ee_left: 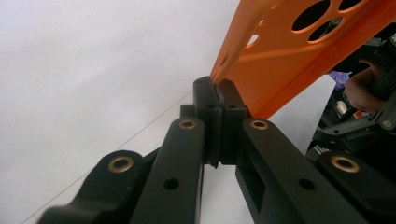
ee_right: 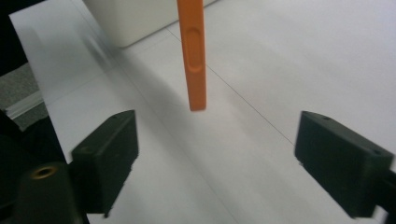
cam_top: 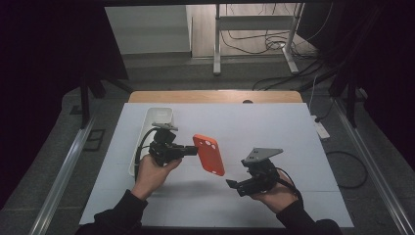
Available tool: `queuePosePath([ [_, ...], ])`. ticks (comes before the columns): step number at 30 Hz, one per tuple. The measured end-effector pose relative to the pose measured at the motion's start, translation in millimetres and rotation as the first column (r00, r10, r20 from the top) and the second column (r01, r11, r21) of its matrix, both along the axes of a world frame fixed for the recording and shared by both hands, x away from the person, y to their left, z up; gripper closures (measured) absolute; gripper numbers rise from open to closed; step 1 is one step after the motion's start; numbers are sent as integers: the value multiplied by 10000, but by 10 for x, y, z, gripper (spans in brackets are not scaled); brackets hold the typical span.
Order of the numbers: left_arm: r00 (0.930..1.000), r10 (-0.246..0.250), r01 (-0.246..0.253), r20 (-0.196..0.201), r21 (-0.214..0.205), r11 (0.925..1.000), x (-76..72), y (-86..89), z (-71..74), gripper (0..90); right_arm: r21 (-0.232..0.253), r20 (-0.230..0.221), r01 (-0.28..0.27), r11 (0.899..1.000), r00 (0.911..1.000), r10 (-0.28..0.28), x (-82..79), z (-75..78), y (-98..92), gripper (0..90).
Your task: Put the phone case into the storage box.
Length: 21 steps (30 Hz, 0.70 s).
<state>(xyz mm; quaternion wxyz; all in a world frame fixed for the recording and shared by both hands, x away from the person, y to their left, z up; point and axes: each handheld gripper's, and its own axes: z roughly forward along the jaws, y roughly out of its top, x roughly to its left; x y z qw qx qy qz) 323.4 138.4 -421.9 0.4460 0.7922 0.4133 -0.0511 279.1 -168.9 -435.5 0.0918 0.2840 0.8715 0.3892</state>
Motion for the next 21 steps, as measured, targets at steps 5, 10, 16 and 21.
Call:
queuePosePath([
  [5, 10000, 88, -88, 19, 20, 10000, 18, 59, 17, 890, -596, 57, 116, 9982, 9999, -112, -18, -36, -10, 27],
  [10, 9999, 144, -144, 82, 68, 9999, 38, 106, 41, 889, -731, -23, 320, 9968, 9995, -322, -24, -53, -52, 0],
  [16, 9995, 303, -304, 92, 112, 9995, 80, 166, 59, 889, -564, -57, 536, 9970, 9985, -540, -41, -41, -139, 0],
  [21, 9990, 444, -444, 61, 60, 9990, 116, 220, 65, 890, -512, -55, 649, 9966, 9979, -653, -61, -39, -211, 0],
])
